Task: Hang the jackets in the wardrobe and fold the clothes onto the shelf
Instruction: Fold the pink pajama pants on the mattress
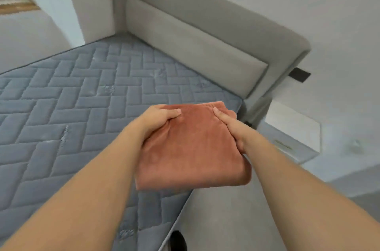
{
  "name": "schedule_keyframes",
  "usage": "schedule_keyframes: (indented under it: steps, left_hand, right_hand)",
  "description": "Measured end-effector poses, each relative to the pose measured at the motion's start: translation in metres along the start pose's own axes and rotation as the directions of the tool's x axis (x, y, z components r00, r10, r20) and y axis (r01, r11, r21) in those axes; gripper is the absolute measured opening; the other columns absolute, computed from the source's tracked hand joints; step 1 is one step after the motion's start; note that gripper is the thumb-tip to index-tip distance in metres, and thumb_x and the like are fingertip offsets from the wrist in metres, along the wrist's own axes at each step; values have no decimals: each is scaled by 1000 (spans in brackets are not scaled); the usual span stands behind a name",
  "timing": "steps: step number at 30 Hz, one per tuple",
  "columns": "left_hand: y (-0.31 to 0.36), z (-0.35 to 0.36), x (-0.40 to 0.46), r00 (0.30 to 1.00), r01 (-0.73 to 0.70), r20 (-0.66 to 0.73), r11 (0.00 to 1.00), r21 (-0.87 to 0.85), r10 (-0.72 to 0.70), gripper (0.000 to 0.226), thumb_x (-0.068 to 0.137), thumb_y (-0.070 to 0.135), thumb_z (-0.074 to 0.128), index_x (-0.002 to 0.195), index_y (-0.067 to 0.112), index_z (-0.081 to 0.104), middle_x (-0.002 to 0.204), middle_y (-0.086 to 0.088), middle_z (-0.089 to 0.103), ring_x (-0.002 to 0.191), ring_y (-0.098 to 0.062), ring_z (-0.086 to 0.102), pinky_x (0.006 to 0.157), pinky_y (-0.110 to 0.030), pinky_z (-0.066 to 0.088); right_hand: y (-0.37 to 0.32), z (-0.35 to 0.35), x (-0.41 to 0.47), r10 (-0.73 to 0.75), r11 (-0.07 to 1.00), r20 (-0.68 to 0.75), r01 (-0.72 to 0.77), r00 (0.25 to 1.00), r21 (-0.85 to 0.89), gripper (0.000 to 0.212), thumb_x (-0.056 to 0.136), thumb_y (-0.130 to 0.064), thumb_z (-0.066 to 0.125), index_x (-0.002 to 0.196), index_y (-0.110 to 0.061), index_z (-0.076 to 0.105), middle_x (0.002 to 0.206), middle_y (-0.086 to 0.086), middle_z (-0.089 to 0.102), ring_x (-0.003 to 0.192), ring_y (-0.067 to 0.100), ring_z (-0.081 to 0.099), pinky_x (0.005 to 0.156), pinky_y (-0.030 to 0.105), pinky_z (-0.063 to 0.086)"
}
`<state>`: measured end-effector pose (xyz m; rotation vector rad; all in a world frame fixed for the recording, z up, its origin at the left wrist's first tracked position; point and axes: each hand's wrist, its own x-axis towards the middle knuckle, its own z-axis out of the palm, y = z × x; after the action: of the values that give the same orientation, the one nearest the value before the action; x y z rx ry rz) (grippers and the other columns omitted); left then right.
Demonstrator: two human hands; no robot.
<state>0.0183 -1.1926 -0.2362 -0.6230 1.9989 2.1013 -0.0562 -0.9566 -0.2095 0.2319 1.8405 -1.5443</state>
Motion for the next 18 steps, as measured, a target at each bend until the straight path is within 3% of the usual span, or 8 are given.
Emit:
schedule_keyframes:
  steps: [4,9,12,15,18]
  left_hand:
    - [82,109,5,974,-118,210,983,143,86,48,64,43,80,106,20,74,97,-3,77,89,-23,75,85,-39,56]
    - [167,266,9,892,-312,414,911,269,184,38,68,39,76,99,19,76,95,-2,77,85,-19,75,81,-35,57]
    - [207,372,6,818,-447,522,837,316,239,16,79,28,69,89,20,78,91,-1,77,85,-20,74,78,-32,57]
    - [241,475,-6,742,-550,620,762,342,257,15,87,23,64,95,18,75,94,-2,77,98,-28,71,94,-42,54]
    - [274,563,-19,649,-635,705,715,293,287,16,90,23,63,100,19,74,99,-3,76,99,-27,71,97,-43,52]
  right_hand:
    - [-19,-109,-72,-132,976,-191,161,973,146,51,79,-54,75,118,-24,62,103,8,75,94,23,73,75,35,59]
    - [-29,-238,-156,-220,910,-403,335,889,243,54,76,-58,75,120,-29,62,105,7,75,96,23,73,76,34,57]
    - [-27,-318,-205,-247,868,-534,430,808,249,55,74,-60,76,120,-31,63,106,5,75,96,23,73,81,36,56]
    - [-23,-394,-254,-240,824,-654,507,717,253,56,72,-59,79,118,-30,63,103,5,76,93,23,73,73,35,58]
    - [-22,-460,-299,-241,764,-754,598,612,242,53,71,-56,80,112,-26,66,100,6,76,91,22,74,66,32,59]
